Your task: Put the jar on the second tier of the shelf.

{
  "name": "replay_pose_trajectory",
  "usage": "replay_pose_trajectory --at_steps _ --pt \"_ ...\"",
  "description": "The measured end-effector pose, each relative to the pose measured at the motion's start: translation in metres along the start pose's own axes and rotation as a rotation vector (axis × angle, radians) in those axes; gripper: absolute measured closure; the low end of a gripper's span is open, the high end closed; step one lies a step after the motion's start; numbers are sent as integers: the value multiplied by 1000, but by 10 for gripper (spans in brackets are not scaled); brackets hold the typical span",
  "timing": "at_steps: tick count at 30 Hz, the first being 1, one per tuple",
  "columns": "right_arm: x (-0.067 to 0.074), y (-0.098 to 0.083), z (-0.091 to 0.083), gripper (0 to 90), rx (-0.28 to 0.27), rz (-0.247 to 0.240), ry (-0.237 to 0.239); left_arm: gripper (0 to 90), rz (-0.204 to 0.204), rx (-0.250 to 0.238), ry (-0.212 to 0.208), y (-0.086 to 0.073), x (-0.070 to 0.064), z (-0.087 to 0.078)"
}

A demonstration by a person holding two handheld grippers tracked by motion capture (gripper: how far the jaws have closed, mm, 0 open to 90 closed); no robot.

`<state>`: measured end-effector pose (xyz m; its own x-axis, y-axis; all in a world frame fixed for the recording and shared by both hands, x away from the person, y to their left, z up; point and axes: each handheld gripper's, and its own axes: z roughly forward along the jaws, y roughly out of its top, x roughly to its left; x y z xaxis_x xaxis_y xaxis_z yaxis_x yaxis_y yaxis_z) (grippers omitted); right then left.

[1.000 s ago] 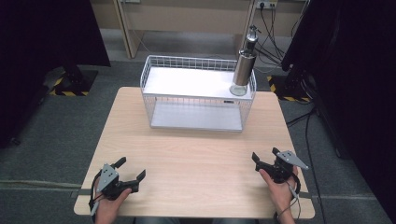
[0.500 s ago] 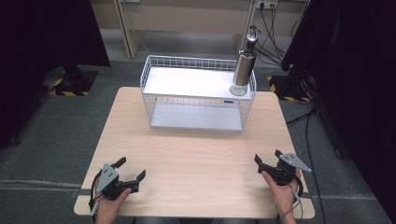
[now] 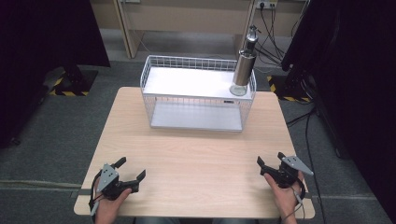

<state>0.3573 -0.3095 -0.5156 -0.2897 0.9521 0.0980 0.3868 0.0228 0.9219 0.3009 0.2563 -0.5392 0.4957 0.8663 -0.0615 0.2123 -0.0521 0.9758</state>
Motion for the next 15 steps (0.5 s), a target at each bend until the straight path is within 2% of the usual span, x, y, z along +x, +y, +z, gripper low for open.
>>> replay_pose_trajectory --at_steps 8,15 --pt "-4 -8 0 71 2 10 -16 51 -1 0 0 0 0 0" --pt "-3 -8 0 71 5 0 -22 51 1 1 -1 0 0 0"
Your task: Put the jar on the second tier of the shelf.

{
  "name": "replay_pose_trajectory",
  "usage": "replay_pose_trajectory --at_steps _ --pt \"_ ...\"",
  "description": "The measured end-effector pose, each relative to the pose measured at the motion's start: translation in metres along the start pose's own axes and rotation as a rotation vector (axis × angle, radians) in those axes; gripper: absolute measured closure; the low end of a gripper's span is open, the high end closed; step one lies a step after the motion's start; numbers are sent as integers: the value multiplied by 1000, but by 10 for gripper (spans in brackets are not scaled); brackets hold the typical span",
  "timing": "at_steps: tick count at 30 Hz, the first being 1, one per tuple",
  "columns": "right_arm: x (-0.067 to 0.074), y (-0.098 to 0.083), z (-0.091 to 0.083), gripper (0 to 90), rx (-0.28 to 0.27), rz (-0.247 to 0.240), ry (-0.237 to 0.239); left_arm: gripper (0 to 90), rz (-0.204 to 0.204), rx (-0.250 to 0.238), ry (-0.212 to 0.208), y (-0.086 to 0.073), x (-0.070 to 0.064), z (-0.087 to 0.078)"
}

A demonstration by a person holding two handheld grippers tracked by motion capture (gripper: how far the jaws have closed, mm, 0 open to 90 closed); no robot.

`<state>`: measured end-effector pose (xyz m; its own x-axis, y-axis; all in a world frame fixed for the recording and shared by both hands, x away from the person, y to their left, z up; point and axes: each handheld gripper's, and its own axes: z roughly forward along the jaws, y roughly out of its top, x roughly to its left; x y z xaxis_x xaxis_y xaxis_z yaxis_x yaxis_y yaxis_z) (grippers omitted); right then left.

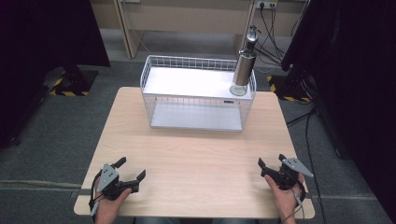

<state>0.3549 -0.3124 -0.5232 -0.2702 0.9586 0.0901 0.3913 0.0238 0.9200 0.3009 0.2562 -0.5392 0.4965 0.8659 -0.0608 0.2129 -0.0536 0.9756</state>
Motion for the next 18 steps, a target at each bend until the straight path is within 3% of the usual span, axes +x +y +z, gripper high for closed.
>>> replay_pose_trajectory --at_steps 18 --pt "-2 0 0 71 -2 23 -9 50 -1 7 -5 0 0 1"
